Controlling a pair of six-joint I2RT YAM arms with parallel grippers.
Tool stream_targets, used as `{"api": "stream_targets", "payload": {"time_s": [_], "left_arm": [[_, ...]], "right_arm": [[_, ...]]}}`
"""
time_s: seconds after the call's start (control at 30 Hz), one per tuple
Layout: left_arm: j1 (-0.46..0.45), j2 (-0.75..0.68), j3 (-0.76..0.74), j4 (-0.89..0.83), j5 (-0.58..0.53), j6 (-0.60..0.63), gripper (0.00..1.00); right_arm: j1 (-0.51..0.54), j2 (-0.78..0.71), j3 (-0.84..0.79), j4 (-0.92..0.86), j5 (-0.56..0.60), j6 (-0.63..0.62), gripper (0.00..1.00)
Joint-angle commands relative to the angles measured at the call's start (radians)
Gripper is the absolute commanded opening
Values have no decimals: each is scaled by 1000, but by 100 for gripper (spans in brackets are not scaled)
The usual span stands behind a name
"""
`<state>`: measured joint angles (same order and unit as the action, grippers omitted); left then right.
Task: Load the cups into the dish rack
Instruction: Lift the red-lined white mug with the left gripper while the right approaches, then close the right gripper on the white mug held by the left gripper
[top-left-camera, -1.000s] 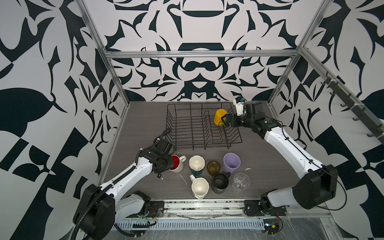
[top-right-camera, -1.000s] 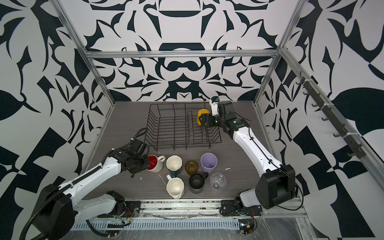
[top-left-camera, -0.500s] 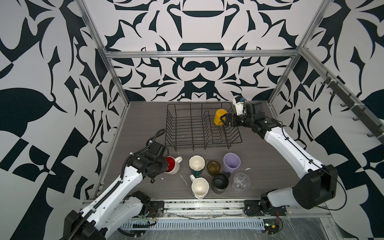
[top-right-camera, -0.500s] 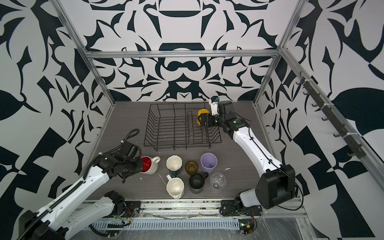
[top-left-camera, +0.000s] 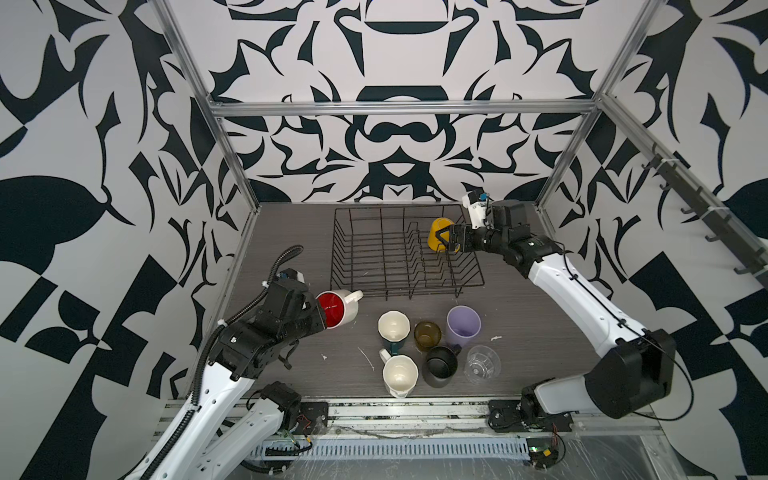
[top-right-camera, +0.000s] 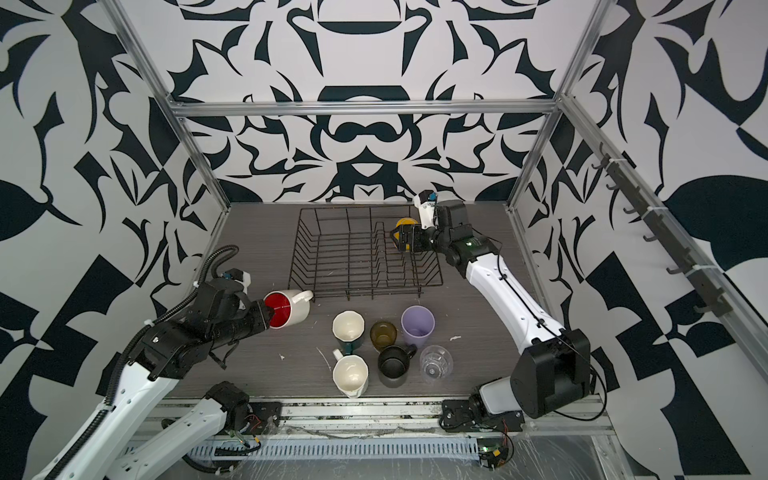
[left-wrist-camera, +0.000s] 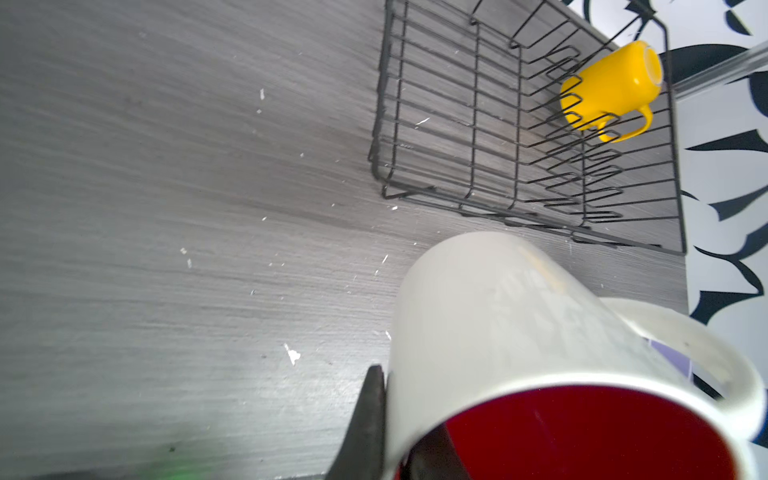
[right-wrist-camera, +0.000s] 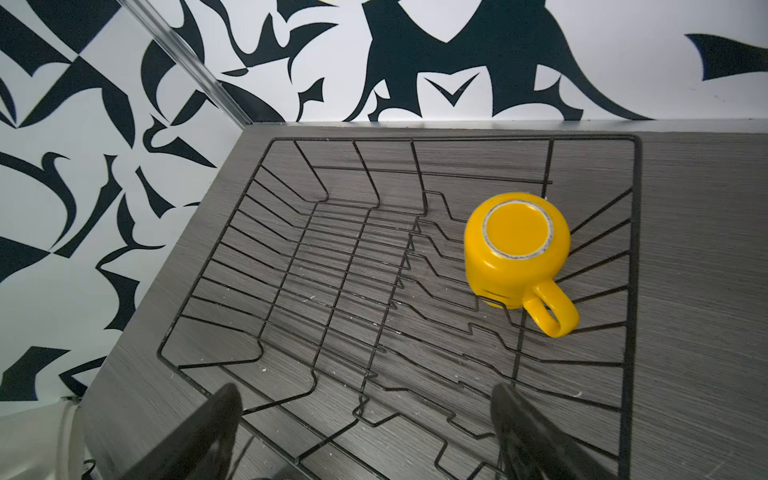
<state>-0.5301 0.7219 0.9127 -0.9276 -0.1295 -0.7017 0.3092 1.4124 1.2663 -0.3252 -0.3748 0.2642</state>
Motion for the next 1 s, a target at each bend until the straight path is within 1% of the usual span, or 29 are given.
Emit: {"api": "stream_targets", "payload": {"time_s": [0.0,0.13,0.27,0.37,0.5,0.63,0.7,0.83,0.97], "left_arm": [[1,7,49,192,63,67,0],[5,62,69,359,159,102,0],[15,158,120,452,253,123,0],[49,205,120,541,368,101,0],[104,249,97,668,512,34,0],[115,295,95,769,611,-15,0],[117,316,92,813,650,-34,0],[118,350,72,918,723,-95,0],[118,378,72,934,756,-114,0]], "right_arm": [[3,-57,-1,69,-64,14,96],[3,-83,-53,171,-186,17,96],[4,-113,-114,324,-353,27,97],[3,-144,-175,448,-443,43,97],[4,-178,-258,597,-501,70,98],[13,-197,-315,687,-554,55,99],[19,-204,-343,726,-560,47,99],[29,-220,-406,861,-589,53,100],[52,-239,-427,927,-649,28,100]]}}
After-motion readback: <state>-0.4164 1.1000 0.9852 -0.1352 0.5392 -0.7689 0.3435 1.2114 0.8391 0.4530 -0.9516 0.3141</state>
